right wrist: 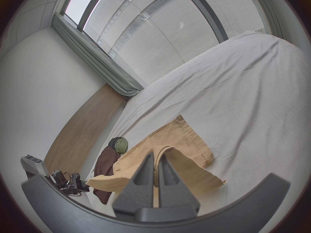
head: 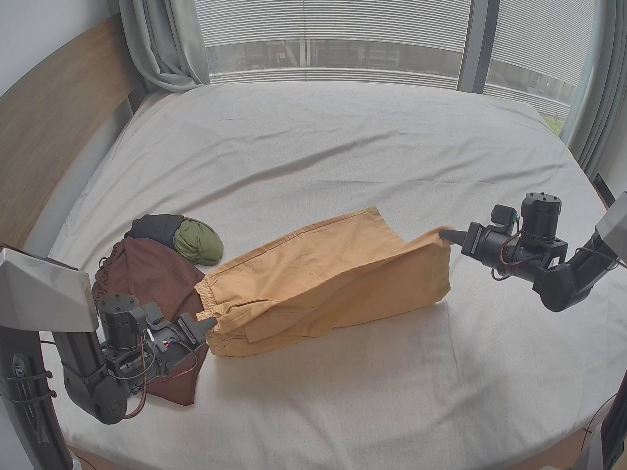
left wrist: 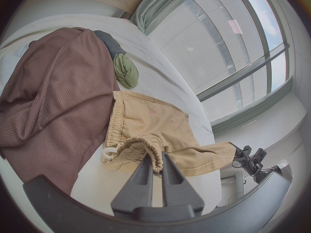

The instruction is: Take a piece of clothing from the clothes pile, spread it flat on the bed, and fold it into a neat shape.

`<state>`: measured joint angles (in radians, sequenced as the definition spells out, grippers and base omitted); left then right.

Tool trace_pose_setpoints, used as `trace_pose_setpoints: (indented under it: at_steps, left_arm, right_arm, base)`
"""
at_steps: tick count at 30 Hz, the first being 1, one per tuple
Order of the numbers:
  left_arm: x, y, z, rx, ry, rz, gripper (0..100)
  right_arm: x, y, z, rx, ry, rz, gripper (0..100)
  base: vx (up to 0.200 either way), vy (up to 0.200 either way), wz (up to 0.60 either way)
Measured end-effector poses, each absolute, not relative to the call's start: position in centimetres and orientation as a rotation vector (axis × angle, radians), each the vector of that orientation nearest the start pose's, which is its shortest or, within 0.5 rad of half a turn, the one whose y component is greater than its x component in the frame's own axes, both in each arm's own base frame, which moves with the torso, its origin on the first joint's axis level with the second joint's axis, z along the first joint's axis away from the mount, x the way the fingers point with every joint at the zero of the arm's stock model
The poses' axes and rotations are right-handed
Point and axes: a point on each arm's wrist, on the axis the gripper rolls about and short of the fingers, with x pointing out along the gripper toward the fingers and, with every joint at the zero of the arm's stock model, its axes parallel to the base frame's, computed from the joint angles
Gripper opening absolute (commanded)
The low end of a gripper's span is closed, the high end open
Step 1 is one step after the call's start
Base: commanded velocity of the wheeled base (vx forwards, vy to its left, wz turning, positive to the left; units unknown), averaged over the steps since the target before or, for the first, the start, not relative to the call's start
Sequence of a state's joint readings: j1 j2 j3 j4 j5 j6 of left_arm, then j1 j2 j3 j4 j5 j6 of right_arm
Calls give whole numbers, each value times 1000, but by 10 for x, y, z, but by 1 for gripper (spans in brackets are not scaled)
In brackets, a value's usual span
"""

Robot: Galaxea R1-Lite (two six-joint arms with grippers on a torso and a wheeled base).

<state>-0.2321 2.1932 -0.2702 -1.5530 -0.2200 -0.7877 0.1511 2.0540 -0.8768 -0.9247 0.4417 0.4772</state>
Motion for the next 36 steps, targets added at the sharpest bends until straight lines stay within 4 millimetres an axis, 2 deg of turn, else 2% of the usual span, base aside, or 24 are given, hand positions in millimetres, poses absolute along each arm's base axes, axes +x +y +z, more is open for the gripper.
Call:
trace_pose_setpoints:
  at_steps: [14,24,36]
  left_arm:
    - [284,-70,20,-800,476,-240,0]
    - [293,-64,21,-815,436,-200,0]
    - [305,-58,17,-824,399,-155,0]
  right_arm:
    - [402,72,133,494,377,524,0]
    - [428,78,135,490,374,529,0]
    - [459,94,131,485,370,553,0]
  base:
    - [0,0,0]
    - [0,0,0]
    - [0,0,0]
